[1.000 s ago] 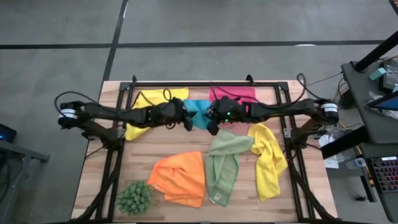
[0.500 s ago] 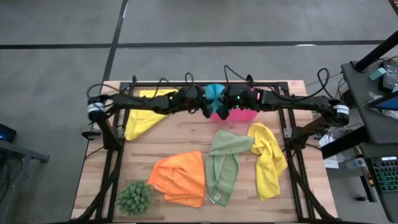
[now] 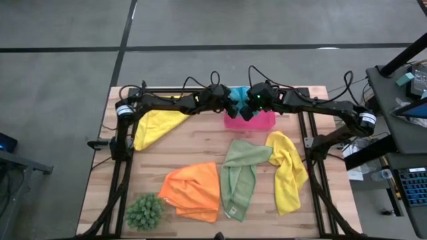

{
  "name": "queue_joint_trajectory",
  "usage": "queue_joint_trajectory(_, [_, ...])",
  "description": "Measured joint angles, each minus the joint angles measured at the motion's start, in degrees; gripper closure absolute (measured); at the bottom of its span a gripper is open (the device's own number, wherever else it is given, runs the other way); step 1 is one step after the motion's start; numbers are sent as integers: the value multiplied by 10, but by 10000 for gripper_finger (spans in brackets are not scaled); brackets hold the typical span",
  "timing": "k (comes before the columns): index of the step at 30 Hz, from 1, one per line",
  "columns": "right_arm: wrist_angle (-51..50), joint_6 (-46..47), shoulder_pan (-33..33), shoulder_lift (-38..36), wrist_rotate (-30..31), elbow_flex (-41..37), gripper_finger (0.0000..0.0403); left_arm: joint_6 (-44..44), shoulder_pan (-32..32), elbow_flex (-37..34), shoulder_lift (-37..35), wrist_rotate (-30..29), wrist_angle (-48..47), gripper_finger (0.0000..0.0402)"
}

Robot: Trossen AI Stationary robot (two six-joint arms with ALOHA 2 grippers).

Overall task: Fold microfiber towels
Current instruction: Put the folded blue microfiber cloth into the red bin

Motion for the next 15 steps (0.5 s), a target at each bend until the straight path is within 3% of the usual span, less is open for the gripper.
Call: queue_joint_trajectory(15, [25,28,-61,-3,-2,-69,390,-16,5,29,45,10,-4,400])
